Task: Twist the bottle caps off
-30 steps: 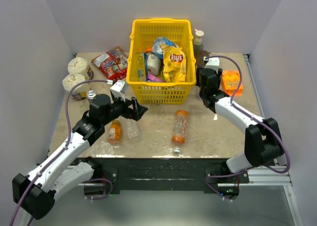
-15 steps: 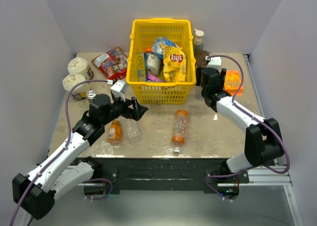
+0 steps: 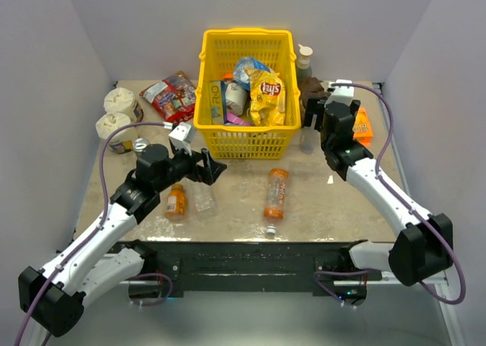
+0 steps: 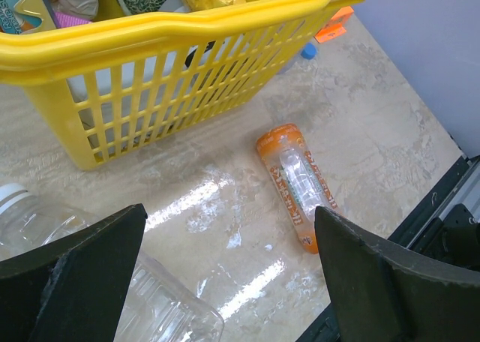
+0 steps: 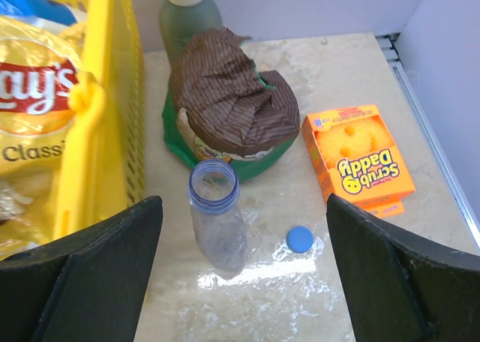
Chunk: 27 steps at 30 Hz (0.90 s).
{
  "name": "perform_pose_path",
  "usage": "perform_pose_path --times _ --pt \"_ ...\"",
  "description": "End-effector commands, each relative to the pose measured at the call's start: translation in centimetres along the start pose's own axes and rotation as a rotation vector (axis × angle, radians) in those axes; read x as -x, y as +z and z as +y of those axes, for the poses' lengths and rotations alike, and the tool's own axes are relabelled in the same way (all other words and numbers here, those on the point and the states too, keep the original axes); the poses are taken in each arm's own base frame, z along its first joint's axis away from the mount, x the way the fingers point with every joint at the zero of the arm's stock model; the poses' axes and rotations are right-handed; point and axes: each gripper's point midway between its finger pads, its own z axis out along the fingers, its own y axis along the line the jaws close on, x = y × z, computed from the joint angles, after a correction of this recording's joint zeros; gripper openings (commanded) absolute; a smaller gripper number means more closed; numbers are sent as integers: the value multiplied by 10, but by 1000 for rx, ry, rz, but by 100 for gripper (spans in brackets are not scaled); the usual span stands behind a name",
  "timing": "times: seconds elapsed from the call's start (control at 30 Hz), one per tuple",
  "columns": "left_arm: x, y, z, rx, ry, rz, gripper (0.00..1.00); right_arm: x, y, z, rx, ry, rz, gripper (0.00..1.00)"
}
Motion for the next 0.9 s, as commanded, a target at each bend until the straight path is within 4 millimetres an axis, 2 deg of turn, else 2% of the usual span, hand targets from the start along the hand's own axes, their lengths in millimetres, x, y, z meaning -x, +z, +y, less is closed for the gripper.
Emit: perform_pose_path --times 0.0,0.03,0.07,0.13,0.17,0.2,0.23,0.27,0.3,0.37,0.4,0.43,0.5,0.63,0.73,0.87 --pt "23 -5 -9 -30 15 -74 100 34 -24 2 57 50 -44 92" --pt "24 -6 -9 -29 16 -76 100 44 -33 5 94 70 -53 91" --pt "24 -7 -9 -26 19 -77 100 39 -40 8 115 100 -20 89" --pt "24 -9 -8 -20 18 -81 100 45 -60 19 173 144 -11 87" --pt "23 -10 -6 -8 11 -82 100 35 -69 23 181 162 33 86" --pt "24 -11 -5 -1 6 -86 100 30 -84 42 233 161 55 86" --pt "22 -12 -4 3 2 -88 100 22 -94 51 252 161 79 86" --pt "22 -13 -2 14 -8 -92 100 8 -104 55 248 178 132 85" --pt "22 -13 -3 14 -13 -92 100 -5 -120 74 297 173 173 85" --pt "20 -16 -3 16 -17 -88 100 -40 -137 82 293 225 284 84" --pt "20 -17 -3 17 -17 -85 100 -52 -151 93 325 231 319 83" --pt "22 -18 -3 18 -14 -89 100 -75 -159 94 321 222 367 83" --pt "20 -20 -3 23 -8 -77 100 -101 -179 101 321 254 440 82" --pt "18 -23 -2 27 0 -66 100 -165 -201 100 272 253 603 82" --pt "15 -25 -4 16 4 -49 100 -198 -210 105 279 235 681 82" --pt "9 -26 -6 1 18 -20 100 -211 -209 120 300 236 690 82"
